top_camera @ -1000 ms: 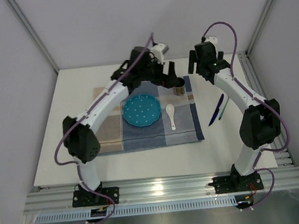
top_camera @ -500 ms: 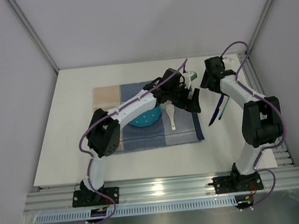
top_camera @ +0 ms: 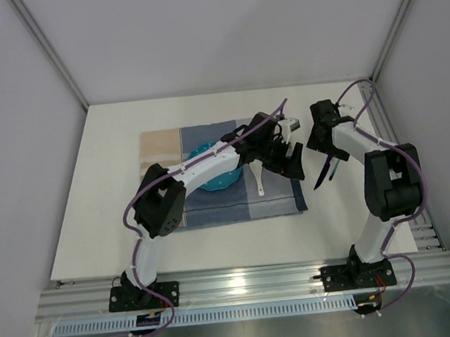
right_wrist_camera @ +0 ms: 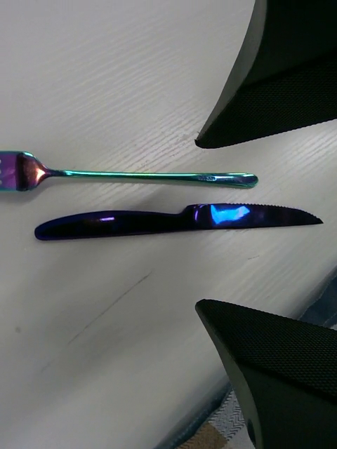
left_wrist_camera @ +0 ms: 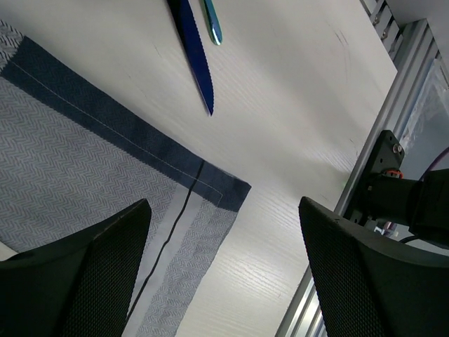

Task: Set the dinner table for one person
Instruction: Pick up the fork at the center of the board.

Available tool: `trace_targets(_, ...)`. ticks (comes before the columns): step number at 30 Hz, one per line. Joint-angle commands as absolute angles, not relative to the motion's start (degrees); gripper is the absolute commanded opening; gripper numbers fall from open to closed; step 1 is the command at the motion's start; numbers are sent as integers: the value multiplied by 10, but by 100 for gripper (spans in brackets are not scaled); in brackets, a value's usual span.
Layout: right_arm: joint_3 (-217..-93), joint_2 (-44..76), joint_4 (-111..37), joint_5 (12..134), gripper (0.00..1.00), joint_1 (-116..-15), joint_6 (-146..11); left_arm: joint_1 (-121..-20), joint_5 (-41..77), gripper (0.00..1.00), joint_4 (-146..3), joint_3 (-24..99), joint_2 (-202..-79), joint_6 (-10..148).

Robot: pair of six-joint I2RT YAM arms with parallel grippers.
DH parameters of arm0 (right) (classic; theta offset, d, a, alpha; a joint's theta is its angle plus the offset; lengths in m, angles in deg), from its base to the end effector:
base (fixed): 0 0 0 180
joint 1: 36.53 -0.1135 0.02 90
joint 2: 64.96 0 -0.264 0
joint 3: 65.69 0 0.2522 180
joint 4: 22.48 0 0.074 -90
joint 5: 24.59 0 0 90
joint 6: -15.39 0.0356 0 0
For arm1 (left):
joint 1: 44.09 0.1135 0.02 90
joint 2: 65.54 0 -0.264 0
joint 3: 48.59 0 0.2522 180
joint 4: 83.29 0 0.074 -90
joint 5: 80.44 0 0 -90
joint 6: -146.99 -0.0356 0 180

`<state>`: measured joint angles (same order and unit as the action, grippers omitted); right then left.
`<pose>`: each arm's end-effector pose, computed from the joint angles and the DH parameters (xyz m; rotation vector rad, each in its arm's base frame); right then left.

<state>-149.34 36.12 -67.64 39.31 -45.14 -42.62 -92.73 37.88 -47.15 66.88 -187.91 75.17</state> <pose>0.3584 0.0384 0.2030 0.6505 2.4404 -0.3348 0.3103 -0.3780 0.2343 0.9165 2.3284 -1.1188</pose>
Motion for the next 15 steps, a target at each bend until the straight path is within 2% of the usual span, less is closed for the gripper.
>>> trace_targets(1,-1493,373,-647,378,91,-430,-407,-929,399,90,-501,648,-1852,766)
trace_targets(6,-1503,379,-630,392,81,-411,-418,-929,403,89,-509,622,-1835,769)
trace_targets(15,-1513,404,-613,395,77,-379,-427,-929,413,89,-519,586,-1788,759)
